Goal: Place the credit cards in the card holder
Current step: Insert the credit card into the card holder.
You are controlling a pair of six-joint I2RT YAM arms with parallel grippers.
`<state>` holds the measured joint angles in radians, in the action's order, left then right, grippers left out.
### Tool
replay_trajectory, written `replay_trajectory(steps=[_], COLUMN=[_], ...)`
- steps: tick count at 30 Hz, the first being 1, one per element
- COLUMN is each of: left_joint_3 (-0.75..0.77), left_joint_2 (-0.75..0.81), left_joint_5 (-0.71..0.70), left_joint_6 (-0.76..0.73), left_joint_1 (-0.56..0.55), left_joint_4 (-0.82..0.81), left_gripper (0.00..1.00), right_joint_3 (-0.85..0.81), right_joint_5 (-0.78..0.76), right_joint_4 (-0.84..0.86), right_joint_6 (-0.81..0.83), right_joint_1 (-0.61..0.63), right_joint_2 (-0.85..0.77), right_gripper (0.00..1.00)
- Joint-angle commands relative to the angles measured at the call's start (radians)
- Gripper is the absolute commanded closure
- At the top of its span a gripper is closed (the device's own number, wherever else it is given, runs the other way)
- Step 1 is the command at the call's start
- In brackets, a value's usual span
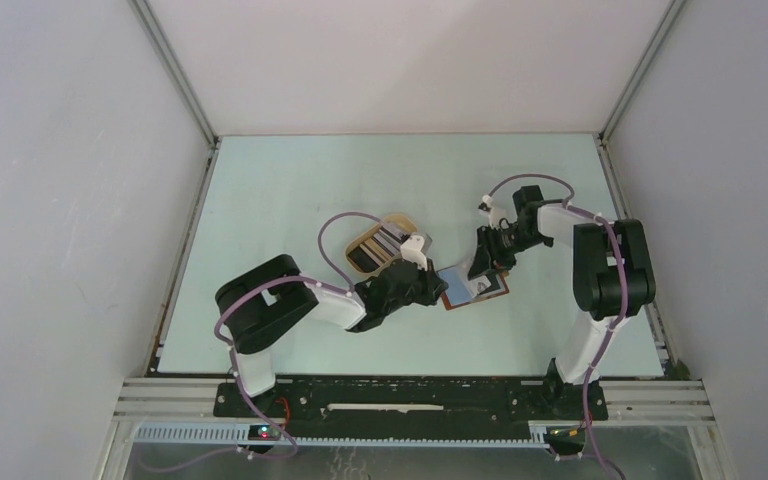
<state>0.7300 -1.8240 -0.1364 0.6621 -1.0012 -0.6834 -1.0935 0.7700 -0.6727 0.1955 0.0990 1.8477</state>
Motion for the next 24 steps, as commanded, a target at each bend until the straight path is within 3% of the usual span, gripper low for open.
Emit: replay_trajectory(steps=[1, 17, 24], left_joint_3=[-0.018, 0.004, 0.021], left_joint_2=[0.039, -0.001, -0.021], left_joint_5=[0.006, 0.014, 0.014], left_joint_6=[-0.027, -0.03, -0.029], left_joint_1=[-0.004, -0.002, -0.003], left_joint_4=[-0.044, -0.051, -0.041], left_gripper=[0.88, 0.89, 0.9], right_joint_3=[-0.035, -0.034, -0.035], right_joint_5=[0.017, 0.011, 0.01], right_joint_4=[-0.014, -0.021, -0.026], right_joint_6=[0.001, 0.01, 0.015], right_joint_1=[-0.012, -0.04, -0.052], right_joint_2=[-0.026, -0.044, -0.043], right_gripper=[0.59, 0.64, 0.73])
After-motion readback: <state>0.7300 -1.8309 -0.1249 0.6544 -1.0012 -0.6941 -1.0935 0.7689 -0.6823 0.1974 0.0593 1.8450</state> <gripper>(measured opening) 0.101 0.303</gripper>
